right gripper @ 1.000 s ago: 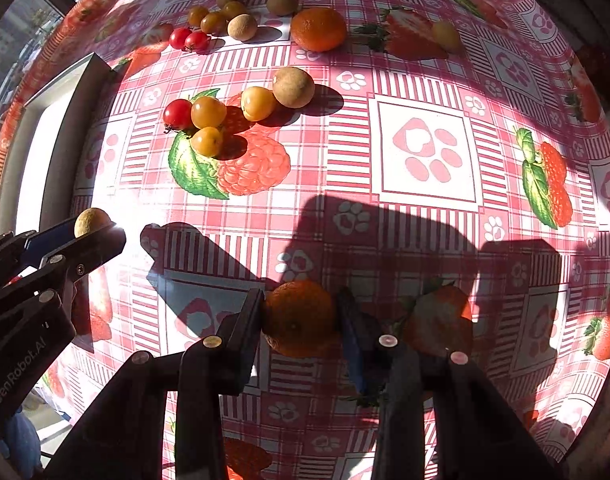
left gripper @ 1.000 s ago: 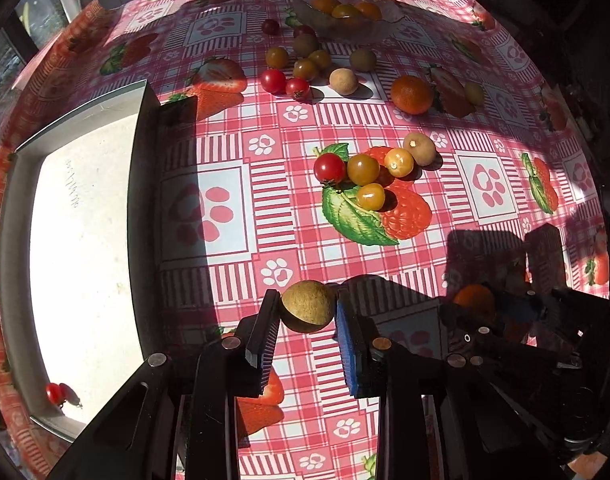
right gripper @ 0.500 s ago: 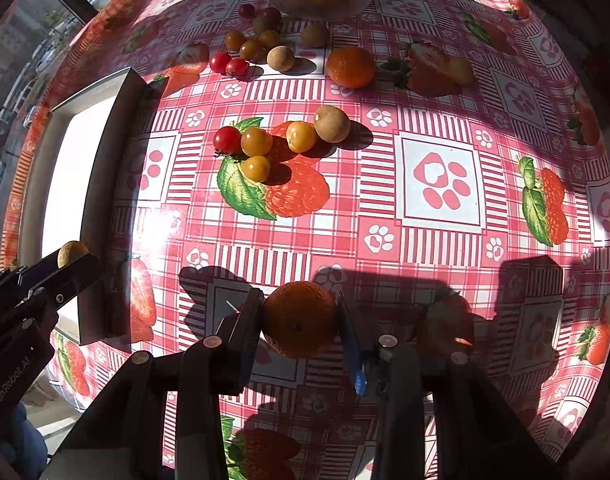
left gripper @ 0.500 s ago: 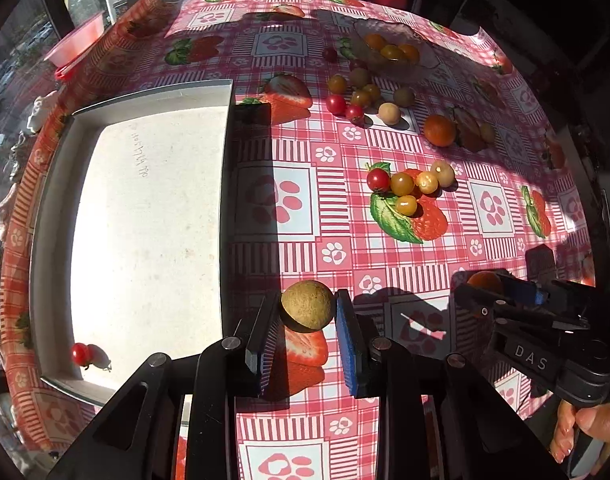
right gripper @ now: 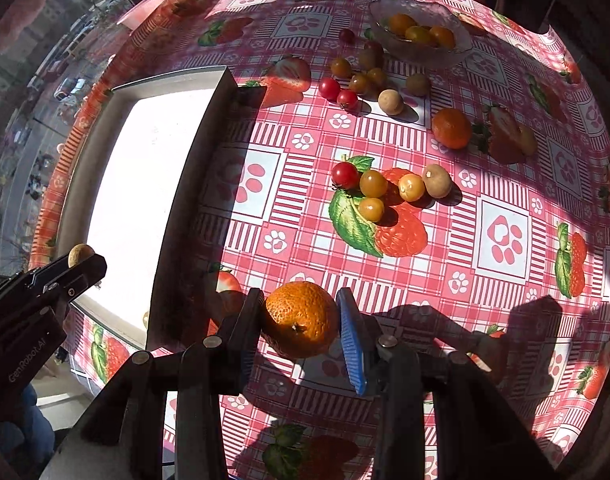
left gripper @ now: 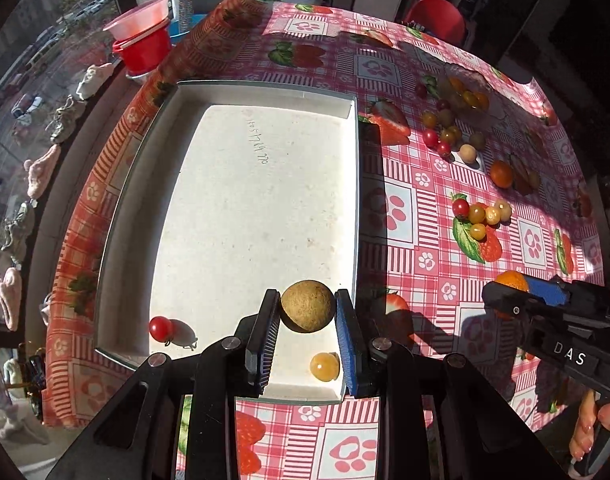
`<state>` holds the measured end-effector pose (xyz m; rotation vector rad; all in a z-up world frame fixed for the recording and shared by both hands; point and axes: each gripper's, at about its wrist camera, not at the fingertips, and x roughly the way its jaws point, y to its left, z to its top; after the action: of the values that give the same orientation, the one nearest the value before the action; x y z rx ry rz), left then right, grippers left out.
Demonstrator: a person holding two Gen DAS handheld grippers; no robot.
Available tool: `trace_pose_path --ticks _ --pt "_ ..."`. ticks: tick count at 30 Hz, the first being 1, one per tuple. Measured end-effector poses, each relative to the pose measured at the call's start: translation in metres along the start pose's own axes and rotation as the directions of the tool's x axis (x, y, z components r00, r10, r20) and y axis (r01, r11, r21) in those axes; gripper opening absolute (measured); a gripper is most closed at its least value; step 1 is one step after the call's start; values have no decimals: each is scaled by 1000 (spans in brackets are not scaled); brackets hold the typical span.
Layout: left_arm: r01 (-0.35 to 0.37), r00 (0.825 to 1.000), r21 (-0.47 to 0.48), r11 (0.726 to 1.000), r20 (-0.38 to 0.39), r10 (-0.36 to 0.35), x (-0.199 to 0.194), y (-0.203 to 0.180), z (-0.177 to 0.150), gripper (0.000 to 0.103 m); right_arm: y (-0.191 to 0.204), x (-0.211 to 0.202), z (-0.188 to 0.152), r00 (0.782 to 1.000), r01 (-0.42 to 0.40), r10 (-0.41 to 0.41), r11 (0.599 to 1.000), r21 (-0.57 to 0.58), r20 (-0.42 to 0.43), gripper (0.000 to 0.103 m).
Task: Organize fruits
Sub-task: 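Lower the kiwi into the tray with the left tool while the right tool drops the mandarin in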
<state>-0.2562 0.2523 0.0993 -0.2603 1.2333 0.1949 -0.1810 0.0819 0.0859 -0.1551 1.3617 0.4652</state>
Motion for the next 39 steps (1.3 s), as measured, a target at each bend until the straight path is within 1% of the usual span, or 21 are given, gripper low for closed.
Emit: trace_pose_path --ticks 9,15,19,28,31,35,37,39 --pt "-54 999 -86 995 -9 53 8 51 1 29 64 8 26 999 -54 54 990 -131 -5 40" --pt "-78 997 -104 992 -18 76 23 72 10 29 97 23 41 996 -94 91 980 -174 -25 40" --pt "-88 996 -103 991 -24 86 35 81 16 29 112 38 51 995 -97 90 976 -194 -45 40" --pt "-106 992 -64 992 -72 102 60 82 18 29 133 77 62 993 -73 47 964 -254 -108 40" --pt "-108 991 -49 993 -87 103 64 79 16 29 143 82 61 993 -69 37 953 -294 -115 41" --pt "-123 987 -47 991 -109 117 67 78 14 30 146 90 59 989 -73 31 951 -300 -145 41" --pt "-122 987 -49 991 -115 116 67 79 14 30 147 93 63 988 -84 40 951 -296 -152 44" --pt "-125 985 -49 991 -126 118 68 80 13 30 148 90 64 988 -92 50 949 -300 -147 49"
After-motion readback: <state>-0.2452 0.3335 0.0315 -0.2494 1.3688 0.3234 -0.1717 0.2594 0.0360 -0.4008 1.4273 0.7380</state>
